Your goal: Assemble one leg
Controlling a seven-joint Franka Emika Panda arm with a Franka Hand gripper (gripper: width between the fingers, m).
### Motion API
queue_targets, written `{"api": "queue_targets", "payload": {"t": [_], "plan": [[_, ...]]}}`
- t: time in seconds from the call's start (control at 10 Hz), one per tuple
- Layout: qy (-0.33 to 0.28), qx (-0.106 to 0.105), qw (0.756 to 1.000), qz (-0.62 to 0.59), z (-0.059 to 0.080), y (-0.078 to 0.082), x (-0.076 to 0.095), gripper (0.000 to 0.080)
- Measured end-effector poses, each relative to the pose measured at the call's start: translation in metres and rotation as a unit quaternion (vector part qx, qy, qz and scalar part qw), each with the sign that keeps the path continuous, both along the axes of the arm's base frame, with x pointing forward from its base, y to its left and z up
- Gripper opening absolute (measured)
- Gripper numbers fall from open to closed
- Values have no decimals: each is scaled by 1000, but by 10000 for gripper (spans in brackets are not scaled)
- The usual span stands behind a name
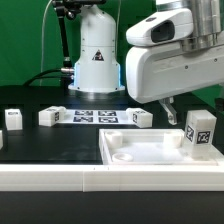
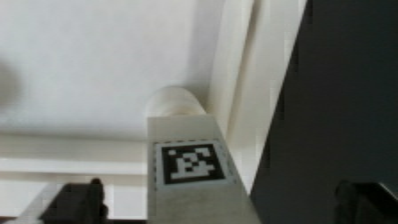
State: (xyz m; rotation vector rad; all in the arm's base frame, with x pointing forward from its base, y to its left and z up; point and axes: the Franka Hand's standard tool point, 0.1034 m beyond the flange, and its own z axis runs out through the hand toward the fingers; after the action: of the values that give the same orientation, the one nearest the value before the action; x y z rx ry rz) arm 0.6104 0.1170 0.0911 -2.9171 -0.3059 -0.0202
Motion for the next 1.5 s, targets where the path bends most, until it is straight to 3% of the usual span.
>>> {"api": "queue_targets", "payload": {"t": [0.3, 0.6, 1.5], "plan": [[1, -5, 999, -38, 0, -1, 2, 649], [-44, -22, 998, -40, -9, -3, 4, 649], [-48, -22, 998, -30, -9, 0, 8, 649]]}}
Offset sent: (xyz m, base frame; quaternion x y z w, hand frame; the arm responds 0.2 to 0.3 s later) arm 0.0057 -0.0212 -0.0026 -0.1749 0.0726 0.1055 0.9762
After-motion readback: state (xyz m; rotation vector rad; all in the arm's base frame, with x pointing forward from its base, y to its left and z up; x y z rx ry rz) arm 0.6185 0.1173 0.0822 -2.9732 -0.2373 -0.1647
